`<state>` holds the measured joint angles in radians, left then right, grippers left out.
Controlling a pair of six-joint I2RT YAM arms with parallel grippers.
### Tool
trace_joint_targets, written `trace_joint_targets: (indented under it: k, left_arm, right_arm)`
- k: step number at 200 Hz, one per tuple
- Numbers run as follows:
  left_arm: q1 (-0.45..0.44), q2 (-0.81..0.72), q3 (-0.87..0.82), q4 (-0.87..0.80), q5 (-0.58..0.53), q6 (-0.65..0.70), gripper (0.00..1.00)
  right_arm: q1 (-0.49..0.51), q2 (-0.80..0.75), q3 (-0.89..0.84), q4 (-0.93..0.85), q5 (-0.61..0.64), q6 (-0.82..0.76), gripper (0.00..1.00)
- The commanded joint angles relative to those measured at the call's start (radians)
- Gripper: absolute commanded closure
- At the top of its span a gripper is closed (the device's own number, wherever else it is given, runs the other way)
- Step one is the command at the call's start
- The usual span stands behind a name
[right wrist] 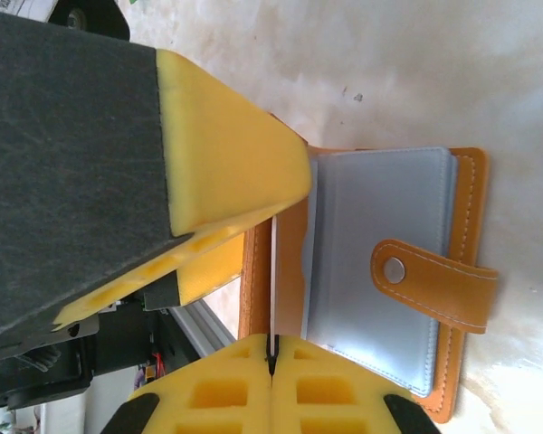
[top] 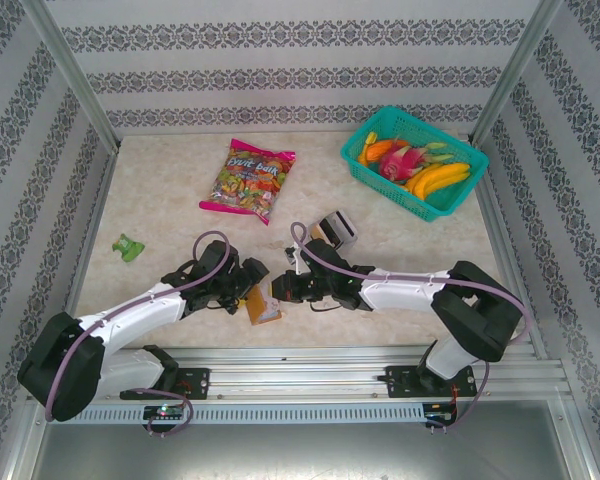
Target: Put the credit cards into the card holder
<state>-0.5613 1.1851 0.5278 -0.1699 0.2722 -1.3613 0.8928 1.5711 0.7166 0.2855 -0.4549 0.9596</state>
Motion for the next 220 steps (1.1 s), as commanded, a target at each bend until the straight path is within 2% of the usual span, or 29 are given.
trace_joint_targets:
  k: [1, 26, 90, 115, 136, 148, 220]
  left_arm:
    - [0.005, -0.01, 0.0, -0.062, -0.048, -0.034, 0.2]
    - [0.004, -0.009, 0.001, -0.099, -0.068, -0.039, 0.29]
    - [0.004, -0.019, 0.014, -0.132, -0.086, -0.021, 0.6]
    - [0.005, -0.022, 0.033, -0.145, -0.081, 0.0, 0.79]
    - [0.005, -0.025, 0.043, -0.158, -0.073, 0.011, 0.86]
    - [0.005, -0.034, 0.042, -0.151, -0.067, 0.017, 1.0]
    - [0.004, 0.061, 0.121, 0.116, 0.099, 0.056, 1.0]
  right_arm:
    - [0.003, 0.017, -0.004, 0.052, -0.031, 0.018, 1.0]
    - [0.003, 0.028, 0.001, 0.053, -0.04, 0.021, 1.0]
    - [0.003, 0.038, 0.015, 0.008, -0.027, 0.013, 1.0]
    - [0.004, 0.042, 0.016, 0.006, -0.026, 0.013, 1.0]
    - [0.003, 0.046, 0.02, -0.007, -0.021, 0.011, 1.0]
    - [0.004, 0.047, 0.027, -0.033, -0.008, -0.002, 1.0]
    - [-0.03, -0.021, 0.006, -0.196, 0.147, -0.067, 1.0]
